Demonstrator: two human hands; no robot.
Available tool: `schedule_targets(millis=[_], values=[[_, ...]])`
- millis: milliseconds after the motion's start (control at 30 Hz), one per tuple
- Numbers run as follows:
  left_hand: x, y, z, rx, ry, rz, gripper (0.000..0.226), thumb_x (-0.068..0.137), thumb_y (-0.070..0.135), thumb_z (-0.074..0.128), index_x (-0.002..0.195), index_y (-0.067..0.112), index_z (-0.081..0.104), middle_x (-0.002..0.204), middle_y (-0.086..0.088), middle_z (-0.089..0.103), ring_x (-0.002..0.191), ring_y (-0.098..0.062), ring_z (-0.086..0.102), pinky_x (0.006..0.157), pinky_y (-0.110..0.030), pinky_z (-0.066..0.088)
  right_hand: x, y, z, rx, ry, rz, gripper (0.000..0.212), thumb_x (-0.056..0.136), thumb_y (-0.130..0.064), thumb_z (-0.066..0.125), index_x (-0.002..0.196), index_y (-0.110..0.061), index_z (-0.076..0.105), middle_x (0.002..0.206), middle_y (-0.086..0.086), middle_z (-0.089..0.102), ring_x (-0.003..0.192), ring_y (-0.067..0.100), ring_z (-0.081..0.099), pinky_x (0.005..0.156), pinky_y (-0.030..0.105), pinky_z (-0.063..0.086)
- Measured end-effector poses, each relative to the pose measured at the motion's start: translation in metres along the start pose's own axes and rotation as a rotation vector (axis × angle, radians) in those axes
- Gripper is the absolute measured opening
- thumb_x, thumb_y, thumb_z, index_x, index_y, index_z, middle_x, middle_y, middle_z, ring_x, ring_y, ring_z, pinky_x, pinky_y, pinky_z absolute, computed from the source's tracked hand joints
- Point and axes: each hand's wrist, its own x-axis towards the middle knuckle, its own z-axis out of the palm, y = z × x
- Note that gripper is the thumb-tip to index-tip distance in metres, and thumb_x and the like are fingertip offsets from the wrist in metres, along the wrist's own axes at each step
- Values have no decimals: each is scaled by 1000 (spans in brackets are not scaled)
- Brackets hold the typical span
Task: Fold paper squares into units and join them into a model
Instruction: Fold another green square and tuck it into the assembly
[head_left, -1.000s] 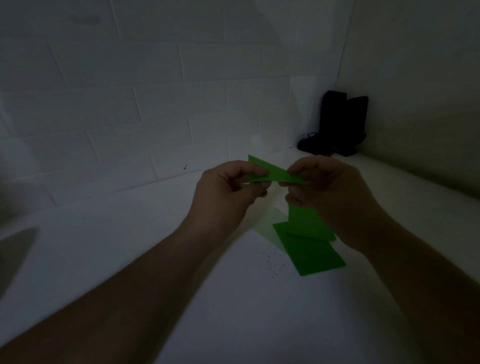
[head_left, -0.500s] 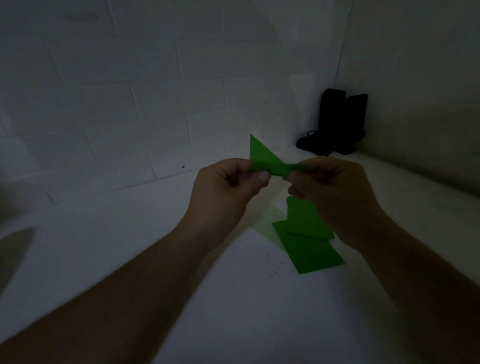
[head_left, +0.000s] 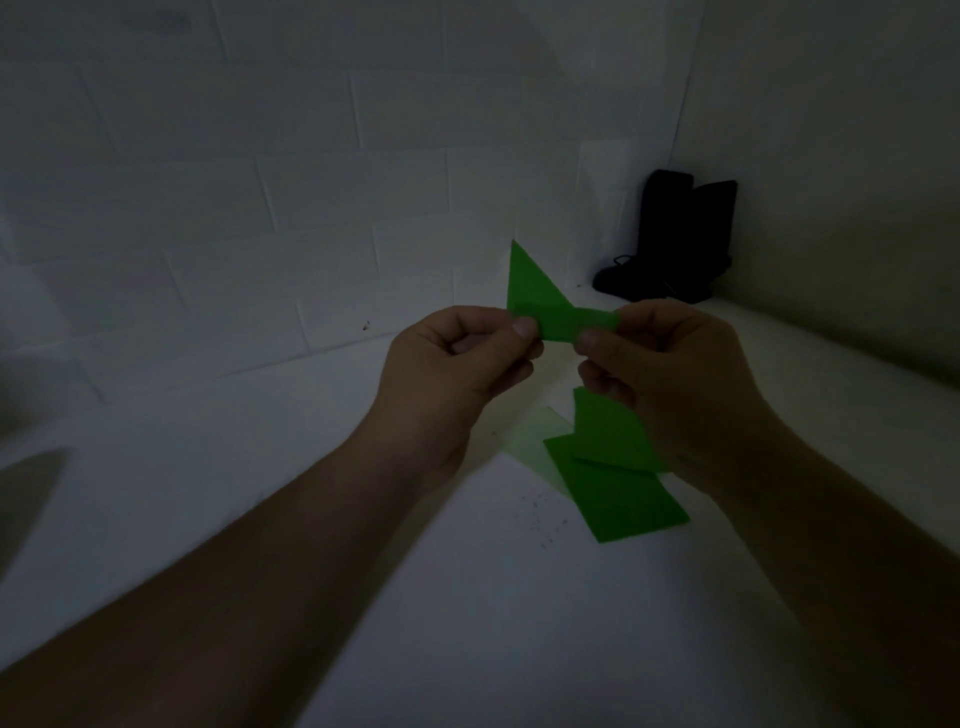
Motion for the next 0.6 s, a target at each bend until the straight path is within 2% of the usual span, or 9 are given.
schedule_targets(millis=[133, 433, 600], values=[[1, -1, 1, 11, 39, -51, 3, 90, 4, 71, 89, 3, 68, 82, -12, 74, 77, -16, 73, 77, -28, 61, 0, -1, 0, 48, -6, 26, 15, 84, 1, 73, 84, -8, 62, 72, 9, 71, 66, 21, 68, 72, 36, 62], [1, -2, 1, 15, 84, -135, 17, 93, 7, 70, 78, 9, 62, 73, -8, 70, 69, -14, 69, 72, -27, 59, 0, -2, 0, 50, -31, 49, 14, 86, 2, 71, 85, -9, 62, 75, 14, 73, 63, 20, 66, 63, 29, 60], [1, -2, -2, 46, 63, -100, 13, 95, 1, 67, 93, 13, 62, 78, -12, 68, 69, -18, 66, 71, -31, 57, 1, 0, -1, -1, -10, 54, 20, 87, 1, 71, 99, -11, 61, 72, 12, 71, 61, 20, 62, 59, 30, 54]])
